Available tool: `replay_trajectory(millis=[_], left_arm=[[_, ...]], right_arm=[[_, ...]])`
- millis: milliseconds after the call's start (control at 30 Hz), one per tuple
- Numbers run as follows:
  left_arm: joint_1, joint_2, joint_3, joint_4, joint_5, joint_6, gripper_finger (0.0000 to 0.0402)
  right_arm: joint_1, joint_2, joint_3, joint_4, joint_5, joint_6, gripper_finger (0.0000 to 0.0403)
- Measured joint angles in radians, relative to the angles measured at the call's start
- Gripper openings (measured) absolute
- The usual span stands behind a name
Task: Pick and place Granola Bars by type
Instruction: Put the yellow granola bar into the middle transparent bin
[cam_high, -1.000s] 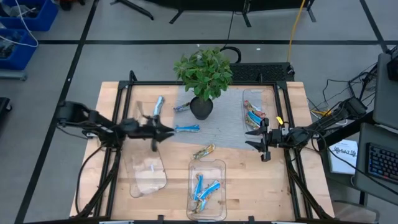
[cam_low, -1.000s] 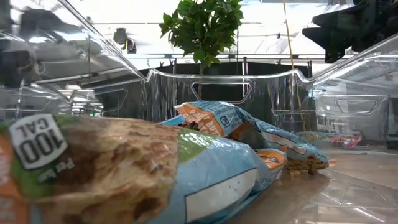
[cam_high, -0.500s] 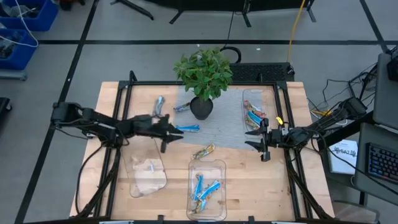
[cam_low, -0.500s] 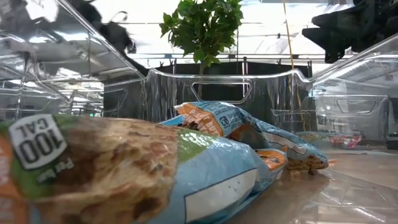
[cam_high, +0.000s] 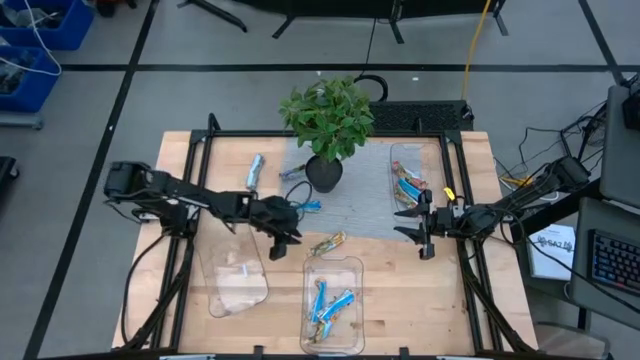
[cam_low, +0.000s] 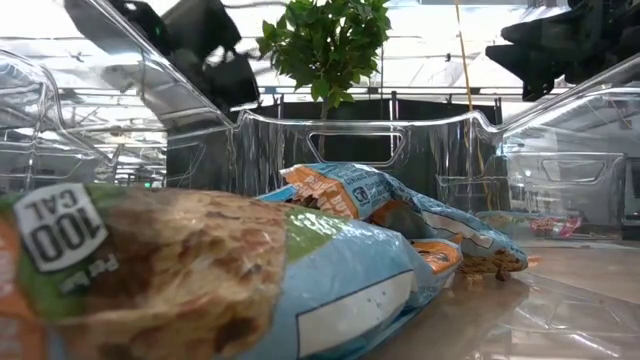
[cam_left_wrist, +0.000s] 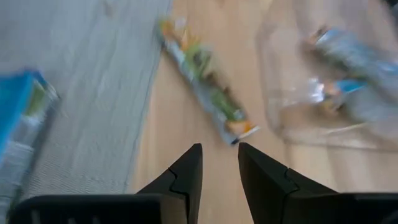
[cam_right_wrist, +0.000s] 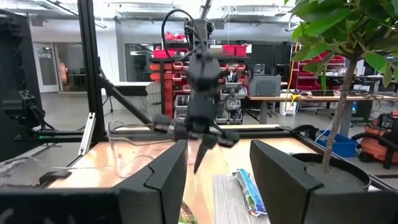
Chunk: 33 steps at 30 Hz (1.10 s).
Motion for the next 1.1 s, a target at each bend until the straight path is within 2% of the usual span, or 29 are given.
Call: replay_trajectory(millis=[233, 333, 1100], left_arm=[[0.0, 0.138, 0.02, 0.111, 0.088, -0.032, 0.0108], [0.0, 0.168, 0.019, 0.13, 0.089, -0.042, 0.0108], [0.0, 0.18, 0.019, 0.173, 0.111, -0.141, 0.0108]], right_arm=[[0.0, 0.0, 0.0, 0.006, -0.001, 0.0, 0.0167], [0.0, 0.0, 0.0, 0.007, -0.001, 0.0, 0.0167], [0.0, 0.0, 0.0, 0.007, -0.003, 0.001, 0.0167]])
